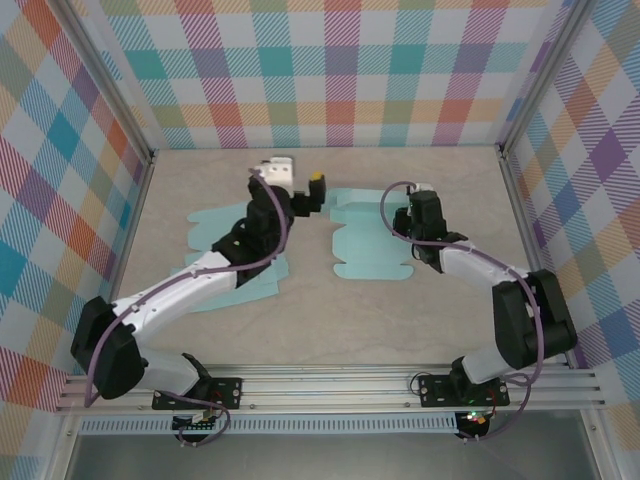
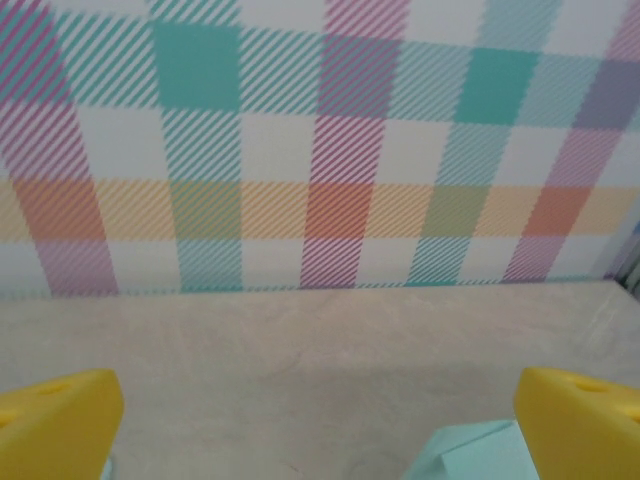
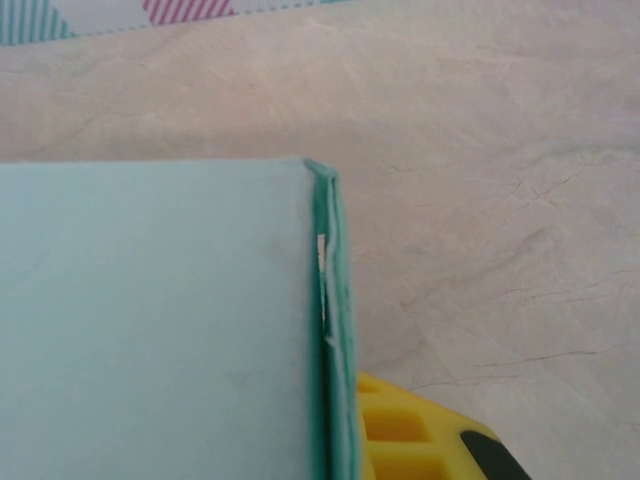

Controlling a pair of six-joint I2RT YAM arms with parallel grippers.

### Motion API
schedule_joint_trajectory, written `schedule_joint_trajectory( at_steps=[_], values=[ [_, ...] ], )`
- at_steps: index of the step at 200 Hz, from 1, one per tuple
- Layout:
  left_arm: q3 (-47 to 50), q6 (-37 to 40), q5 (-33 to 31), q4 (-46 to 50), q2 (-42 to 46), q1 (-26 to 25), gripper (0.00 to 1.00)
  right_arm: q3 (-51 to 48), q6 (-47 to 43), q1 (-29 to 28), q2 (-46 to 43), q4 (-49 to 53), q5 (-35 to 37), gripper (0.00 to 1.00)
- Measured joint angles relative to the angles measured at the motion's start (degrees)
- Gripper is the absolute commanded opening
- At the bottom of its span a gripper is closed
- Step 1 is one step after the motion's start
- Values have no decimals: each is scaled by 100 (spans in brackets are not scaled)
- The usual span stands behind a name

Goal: Fold the paper box

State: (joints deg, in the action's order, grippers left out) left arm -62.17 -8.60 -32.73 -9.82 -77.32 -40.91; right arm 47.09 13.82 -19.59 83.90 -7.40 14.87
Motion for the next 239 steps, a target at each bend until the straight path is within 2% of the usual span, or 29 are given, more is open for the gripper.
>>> schedule_joint_trajectory(
  at_steps=[23, 51, 77, 122, 168, 239],
  values=[
    [-2, -890, 623, 754, 44, 415, 100, -22, -63, 0, -407, 273, -70, 0],
    [-2, -1290, 1652, 1257, -20, 485, 100, -22, -87, 0, -719, 776, -35, 0],
    [0, -1460, 2413, 1307, -52, 485, 100, -24, -142, 0, -782, 1152, -9, 0],
    [326, -1786, 3073, 892, -205, 483, 98, -426, -315, 0, -966, 1091, 11, 0],
    [385, -1818, 3202, 680, -750, 354, 100, -656, -409, 0, -1010, 918, 11, 0],
    [385, -1707, 2660, 634, -1213, -9, 99, -1029, -498, 0, -1239, 372, 74, 0]
  ],
)
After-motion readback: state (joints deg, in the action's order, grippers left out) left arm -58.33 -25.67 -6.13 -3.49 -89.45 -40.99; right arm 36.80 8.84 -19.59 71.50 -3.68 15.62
